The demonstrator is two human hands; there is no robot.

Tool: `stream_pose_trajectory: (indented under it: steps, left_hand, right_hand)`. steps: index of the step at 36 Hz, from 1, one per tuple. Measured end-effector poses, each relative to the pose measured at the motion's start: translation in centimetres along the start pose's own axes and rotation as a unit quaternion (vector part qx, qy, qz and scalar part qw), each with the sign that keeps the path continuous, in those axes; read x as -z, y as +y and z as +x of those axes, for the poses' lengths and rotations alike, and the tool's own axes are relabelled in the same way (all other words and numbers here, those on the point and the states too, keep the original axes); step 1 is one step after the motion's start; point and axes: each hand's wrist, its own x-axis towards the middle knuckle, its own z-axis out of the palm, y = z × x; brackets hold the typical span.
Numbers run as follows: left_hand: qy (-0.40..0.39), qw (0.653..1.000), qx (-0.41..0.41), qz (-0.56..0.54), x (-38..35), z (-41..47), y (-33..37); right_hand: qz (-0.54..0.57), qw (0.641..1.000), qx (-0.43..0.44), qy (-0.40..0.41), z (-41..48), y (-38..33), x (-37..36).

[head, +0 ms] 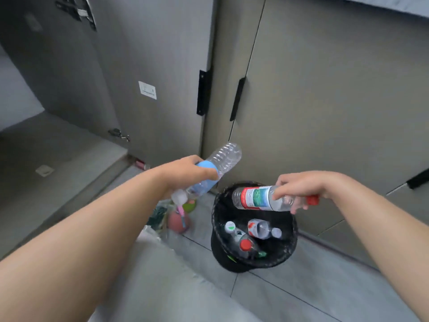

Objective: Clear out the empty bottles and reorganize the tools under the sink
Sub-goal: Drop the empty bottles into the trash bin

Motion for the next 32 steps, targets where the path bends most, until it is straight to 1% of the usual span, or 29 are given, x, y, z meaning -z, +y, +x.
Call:
stream_pose_trajectory:
  steps: [2, 4, 9, 10, 13, 17, 19, 20, 21, 22, 23, 24, 25, 26, 27, 28, 30, 32]
  left_hand:
    - [-0.015, 0.999, 0.021, -0.038, -1.8, 0.1, 0.2]
    - [-0.016, 0.997, 0.029, -0.067, -3.1, 0.1, -0.3]
    - [0.031, 0.998, -0.004, -0.056, -3.7, 0.4, -2.0]
    - [0.038, 0.998, -0.011, -0.048, -3.5, 0.4, -2.3]
    - [0.037, 0.998, -0.019, -0.050, -3.1, 0.6, -2.9]
    - [0.044, 0.998, -0.012, -0.035, -3.2, 0.7, -3.7]
    - [0.044, 0.999, -0.007, -0.031, -3.6, 0.7, -3.9]
    - [0.041, 0.999, -0.006, -0.031, -3.7, 0.7, -3.9]
    - [0.039, 0.999, -0.004, -0.030, -3.8, 0.7, -3.9]
    - [0.041, 0.999, -0.003, -0.027, -4.0, 0.7, -3.8]
    - [0.048, 0.999, -0.005, -0.025, -4.1, 0.7, -3.7]
    - [0.057, 0.998, -0.011, -0.025, -4.3, 0.6, -3.5]
    - [0.064, 0.997, -0.018, -0.027, -4.4, 0.5, -3.4]
    - [0.068, 0.997, -0.025, -0.030, -4.6, 0.5, -3.3]
    - [0.067, 0.997, -0.031, -0.032, -4.9, 0.4, -3.2]
    - [0.065, 0.997, -0.036, -0.031, -5.1, 0.3, -3.1]
    - [0.059, 0.997, -0.056, -0.003, -5.6, 0.2, -2.9]
    - [0.060, 0.993, -0.094, 0.047, -6.0, 0.1, -3.0]
  right_hand:
    - [-0.025, 1.000, -0.015, -0.006, 1.3, 0.9, -1.8]
    - [-0.036, 0.999, -0.014, 0.010, 3.1, 1.2, -4.1]
    - [-0.010, 0.994, 0.010, 0.108, 8.1, 1.7, -9.6]
    - [0.002, 0.993, 0.016, 0.114, 8.9, 1.8, -10.5]
    - [-0.008, 0.992, 0.035, 0.122, 11.1, 2.1, -12.6]
    - [0.010, 0.988, 0.011, 0.151, 12.3, 2.0, -13.8]
    - [0.045, 0.977, 0.024, 0.205, 11.6, 1.2, -13.4]
    - [0.085, 0.967, 0.038, 0.236, 11.0, 0.6, -13.0]
    - [0.153, 0.954, 0.052, 0.252, 10.1, -0.2, -12.6]
    - [0.250, 0.936, 0.063, 0.238, 9.2, -1.1, -12.3]
    - [0.361, 0.910, 0.073, 0.189, 8.1, -2.0, -12.0]
    - [0.471, 0.869, 0.092, 0.117, 7.0, -2.9, -11.9]
    - [0.558, 0.821, 0.114, 0.050, 5.8, -3.6, -11.7]
    - [0.609, 0.781, 0.135, 0.000, 4.9, -4.1, -11.6]
    - [0.632, 0.759, 0.154, -0.033, 4.2, -4.7, -11.4]
    - [0.637, 0.750, 0.173, -0.055, 3.7, -5.3, -11.2]
    - [0.627, 0.747, 0.205, -0.078, 3.1, -6.6, -11.0]
    - [0.620, 0.751, 0.215, -0.068, 2.9, -7.7, -10.9]
